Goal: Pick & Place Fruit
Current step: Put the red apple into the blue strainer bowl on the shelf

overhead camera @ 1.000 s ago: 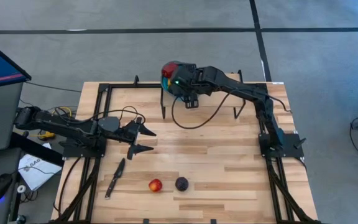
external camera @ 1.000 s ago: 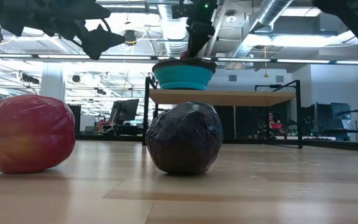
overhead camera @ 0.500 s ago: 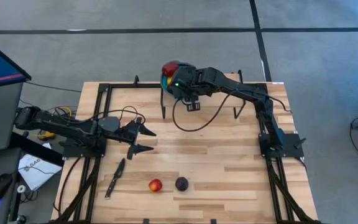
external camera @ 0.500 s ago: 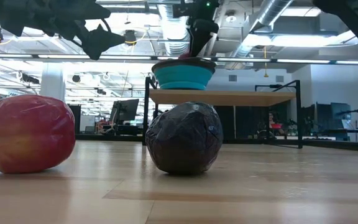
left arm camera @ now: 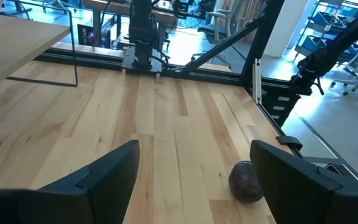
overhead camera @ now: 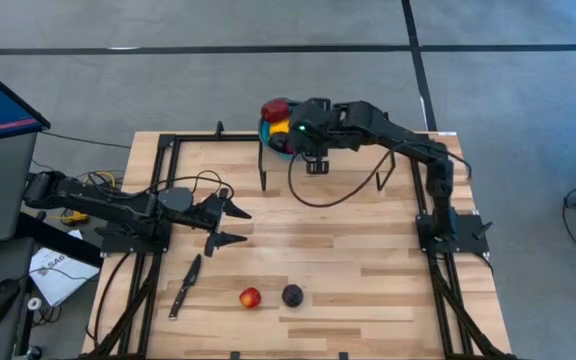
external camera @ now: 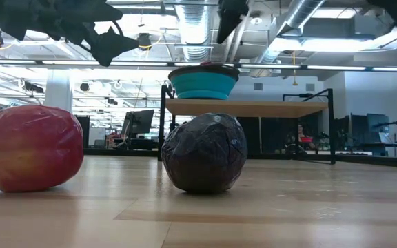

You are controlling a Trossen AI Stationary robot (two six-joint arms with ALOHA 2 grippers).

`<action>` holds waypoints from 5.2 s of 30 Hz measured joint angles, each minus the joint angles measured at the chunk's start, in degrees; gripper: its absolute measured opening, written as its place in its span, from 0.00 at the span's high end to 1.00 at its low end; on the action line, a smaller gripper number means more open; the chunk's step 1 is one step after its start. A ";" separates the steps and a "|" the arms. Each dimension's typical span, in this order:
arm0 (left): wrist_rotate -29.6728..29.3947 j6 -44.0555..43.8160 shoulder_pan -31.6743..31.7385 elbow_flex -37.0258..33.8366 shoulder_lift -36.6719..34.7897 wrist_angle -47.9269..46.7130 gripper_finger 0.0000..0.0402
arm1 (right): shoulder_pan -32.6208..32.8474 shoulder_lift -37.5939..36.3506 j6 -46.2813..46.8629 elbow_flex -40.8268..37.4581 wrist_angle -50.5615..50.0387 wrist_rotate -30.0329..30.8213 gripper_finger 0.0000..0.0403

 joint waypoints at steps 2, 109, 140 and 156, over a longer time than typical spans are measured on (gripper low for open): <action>0.01 -0.02 0.00 0.00 0.00 0.00 0.26 | 0.76 -1.65 2.36 -0.05 0.03 -0.75 0.64; 9.38 8.06 -18.97 4.26 39.31 10.07 0.41 | 31.99 -7.18 44.94 -80.81 85.34 -6.38 0.80; 19.26 -9.68 25.65 30.27 19.14 3.56 0.42 | 30.16 -7.18 43.18 -80.78 86.33 -6.38 0.80; 22.86 -22.84 43.20 49.11 40.07 -5.17 0.41 | 30.11 -7.19 43.25 -80.78 88.09 -6.37 0.80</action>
